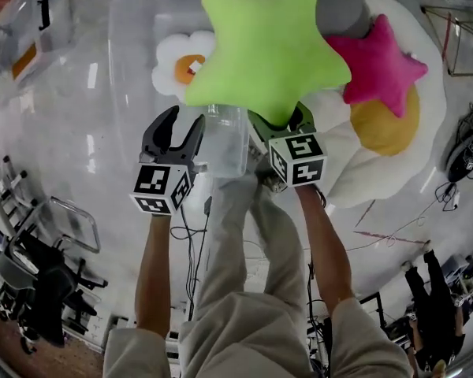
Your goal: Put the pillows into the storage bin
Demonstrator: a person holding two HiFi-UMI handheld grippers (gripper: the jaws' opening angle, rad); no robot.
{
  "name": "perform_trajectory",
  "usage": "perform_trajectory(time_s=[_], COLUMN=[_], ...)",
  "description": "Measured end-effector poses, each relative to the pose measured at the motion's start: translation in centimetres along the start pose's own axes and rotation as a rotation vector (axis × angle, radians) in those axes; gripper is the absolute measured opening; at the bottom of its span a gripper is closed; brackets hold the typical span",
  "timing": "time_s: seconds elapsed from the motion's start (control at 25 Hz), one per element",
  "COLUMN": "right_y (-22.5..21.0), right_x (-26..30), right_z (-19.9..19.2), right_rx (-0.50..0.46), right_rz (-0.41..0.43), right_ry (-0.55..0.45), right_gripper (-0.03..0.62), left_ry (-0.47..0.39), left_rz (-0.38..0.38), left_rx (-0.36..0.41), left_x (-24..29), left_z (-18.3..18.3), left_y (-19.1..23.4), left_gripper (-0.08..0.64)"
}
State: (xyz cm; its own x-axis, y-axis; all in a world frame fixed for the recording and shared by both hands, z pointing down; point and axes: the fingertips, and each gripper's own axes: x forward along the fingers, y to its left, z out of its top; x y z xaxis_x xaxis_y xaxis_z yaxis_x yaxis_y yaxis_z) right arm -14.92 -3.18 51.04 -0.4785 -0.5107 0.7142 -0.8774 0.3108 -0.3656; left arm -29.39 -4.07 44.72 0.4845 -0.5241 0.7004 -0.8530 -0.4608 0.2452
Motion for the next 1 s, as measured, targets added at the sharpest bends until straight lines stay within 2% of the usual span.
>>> perform_trajectory(time_s=[0.24, 0.56, 0.6, 0.68, 0.76, 0.88, 1.0], right_y=[7.0, 9.3, 9.5, 10.1, 11.0, 11.6, 10.6], right_x=[6.9, 14.3, 15.2, 17.3, 18.7, 18.3, 17.0], right_z=[0.1, -1.9, -2.1, -2.6, -3.5, -3.4, -3.4], right_rx=[-0.059, -0.056, -0.029, 0.056, 0.066, -0.025, -0.014], right_rz=[0.102, 0.158, 0.178, 0.244, 0.305, 0.313, 0.291], right_ry=[0.076, 0.21, 0.218, 0.24, 0.282, 0.233, 0.18], right_gripper=[0.31, 0.324, 0.339, 0.41, 0.555, 0.561, 0.561], left_ry=[-0.016, -0.01, -0.009, -0.007, -0.007, -0.005, 0.002], left_rz=[0.086, 0.119, 0.116, 0.111, 0.105, 0.083, 0.056], left_rx=[-0.081, -0.126, -0.127, -0.124, -0.118, -0.101, -0.08], left_x=[-3.5, -4.8, -4.8, -4.6, -4.3, -3.5, -2.3], left_z=[-2.5, -4.6, -4.7, -4.6, -4.3, -3.7, -3.3], left_y=[5.8, 7.2, 7.2, 7.2, 6.8, 5.9, 5.0], left_gripper=[0.222, 0.222, 0.222, 0.222, 0.222, 0.222, 0.222])
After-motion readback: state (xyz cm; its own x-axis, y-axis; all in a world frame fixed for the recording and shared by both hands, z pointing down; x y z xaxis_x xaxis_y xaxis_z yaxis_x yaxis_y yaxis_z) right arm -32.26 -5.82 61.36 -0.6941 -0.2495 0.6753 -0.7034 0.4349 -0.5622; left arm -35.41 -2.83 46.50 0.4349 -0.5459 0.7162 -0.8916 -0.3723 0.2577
